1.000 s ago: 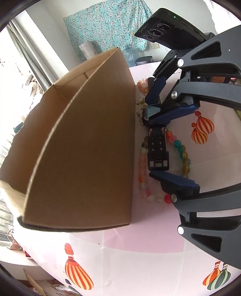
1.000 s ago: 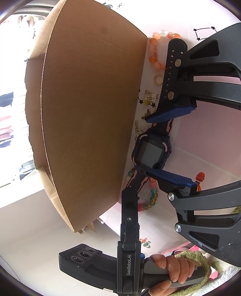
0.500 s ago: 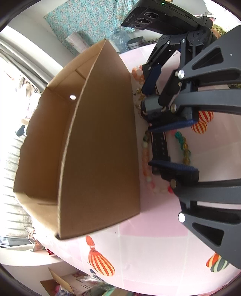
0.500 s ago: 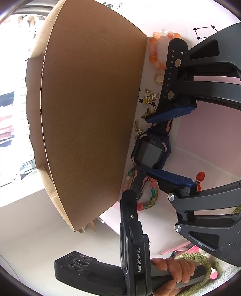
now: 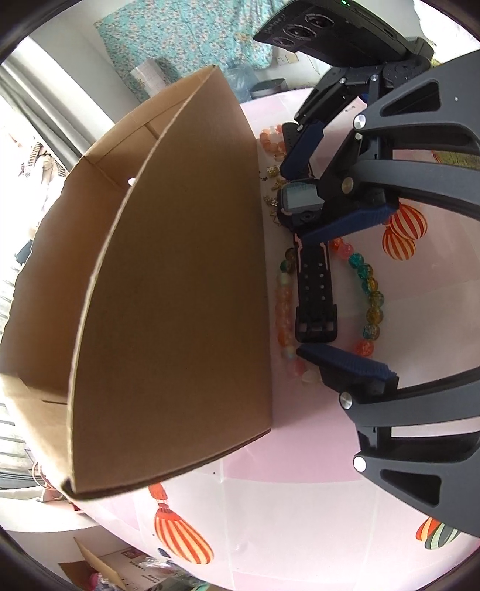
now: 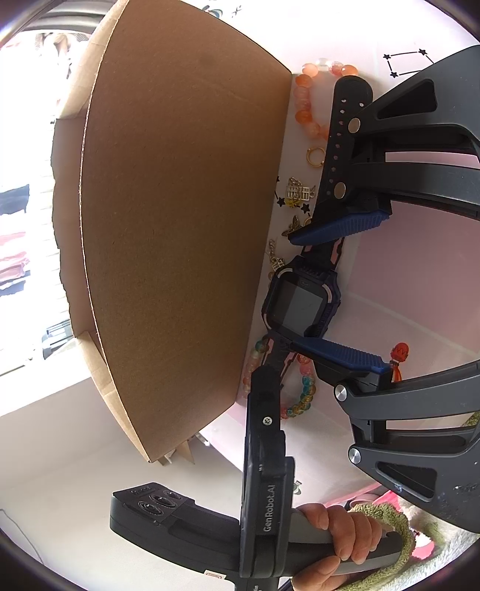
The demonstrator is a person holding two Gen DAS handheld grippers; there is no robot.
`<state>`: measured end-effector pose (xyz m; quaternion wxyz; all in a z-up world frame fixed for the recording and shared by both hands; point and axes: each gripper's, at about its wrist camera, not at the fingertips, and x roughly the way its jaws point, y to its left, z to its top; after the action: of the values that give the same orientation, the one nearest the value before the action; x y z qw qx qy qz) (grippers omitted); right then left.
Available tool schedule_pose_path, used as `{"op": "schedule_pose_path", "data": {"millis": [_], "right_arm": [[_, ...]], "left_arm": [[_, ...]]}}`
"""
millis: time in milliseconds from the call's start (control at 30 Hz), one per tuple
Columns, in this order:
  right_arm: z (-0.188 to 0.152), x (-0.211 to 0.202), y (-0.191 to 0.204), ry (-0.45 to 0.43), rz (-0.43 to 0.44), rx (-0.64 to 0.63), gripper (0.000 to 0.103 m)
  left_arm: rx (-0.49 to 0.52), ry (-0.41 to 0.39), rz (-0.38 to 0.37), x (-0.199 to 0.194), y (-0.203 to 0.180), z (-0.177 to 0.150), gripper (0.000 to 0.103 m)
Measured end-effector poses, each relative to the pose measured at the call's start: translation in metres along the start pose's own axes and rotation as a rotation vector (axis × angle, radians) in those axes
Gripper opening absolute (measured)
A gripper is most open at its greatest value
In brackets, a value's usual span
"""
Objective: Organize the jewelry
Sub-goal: 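Hold the black smartwatch with both grippers and lift it off the table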
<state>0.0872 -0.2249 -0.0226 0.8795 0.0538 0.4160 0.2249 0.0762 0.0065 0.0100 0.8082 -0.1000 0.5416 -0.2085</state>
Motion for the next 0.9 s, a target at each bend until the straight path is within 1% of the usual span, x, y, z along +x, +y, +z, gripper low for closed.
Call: {"op": "schedule_pose_path", "data": {"millis": [100, 167, 200, 267, 300, 367, 467, 533, 633, 733, 800, 900], "right_arm": [[0.000, 0.000, 0.000, -0.001, 0.000, -0.001, 0.049], [-0.001, 0.000, 0.000, -0.001, 0.000, -0.001, 0.049], [-0.001, 0.000, 0.000, -0.001, 0.001, -0.001, 0.049], [-0.001, 0.000, 0.000, -0.001, 0.000, -0.001, 0.049], [-0.001, 0.000, 0.000, -0.002, 0.000, -0.002, 0.049], [-0.001, 0.000, 0.001, -0.003, 0.000, -0.002, 0.049], [-0.001, 0.001, 0.001, -0.004, -0.002, -0.002, 0.049], [-0.002, 0.000, 0.001, -0.005, -0.001, -0.003, 0.049], [-0.002, -0.001, 0.002, -0.011, -0.004, -0.002, 0.049], [-0.002, -0.005, 0.003, -0.019, -0.024, 0.001, 0.049], [-0.004, -0.015, 0.002, -0.041, -0.038, 0.011, 0.049], [-0.012, -0.035, -0.003, -0.066, -0.045, 0.052, 0.049]], "left_arm": [[-0.037, -0.002, -0.073, 0.001, 0.007, 0.000, 0.054], [-0.044, -0.011, -0.097, 0.003, 0.007, -0.001, 0.054], [-0.037, -0.012, -0.098, 0.002, 0.006, -0.001, 0.054], [-0.028, -0.015, -0.093, 0.004, 0.004, -0.001, 0.047], [-0.025, -0.013, -0.089, 0.004, 0.004, -0.001, 0.042], [-0.013, -0.019, -0.088, 0.002, 0.004, -0.001, 0.039], [0.020, -0.032, -0.077, 0.001, -0.006, -0.002, 0.032], [0.061, -0.049, -0.053, 0.001, -0.015, -0.004, 0.027], [0.144, -0.081, 0.006, -0.001, -0.029, -0.008, 0.025], [0.227, -0.119, 0.052, -0.007, -0.043, -0.015, 0.024], [0.296, -0.159, 0.089, -0.012, -0.054, -0.022, 0.024], [0.362, -0.192, 0.140, -0.015, -0.065, -0.031, 0.024]]}}
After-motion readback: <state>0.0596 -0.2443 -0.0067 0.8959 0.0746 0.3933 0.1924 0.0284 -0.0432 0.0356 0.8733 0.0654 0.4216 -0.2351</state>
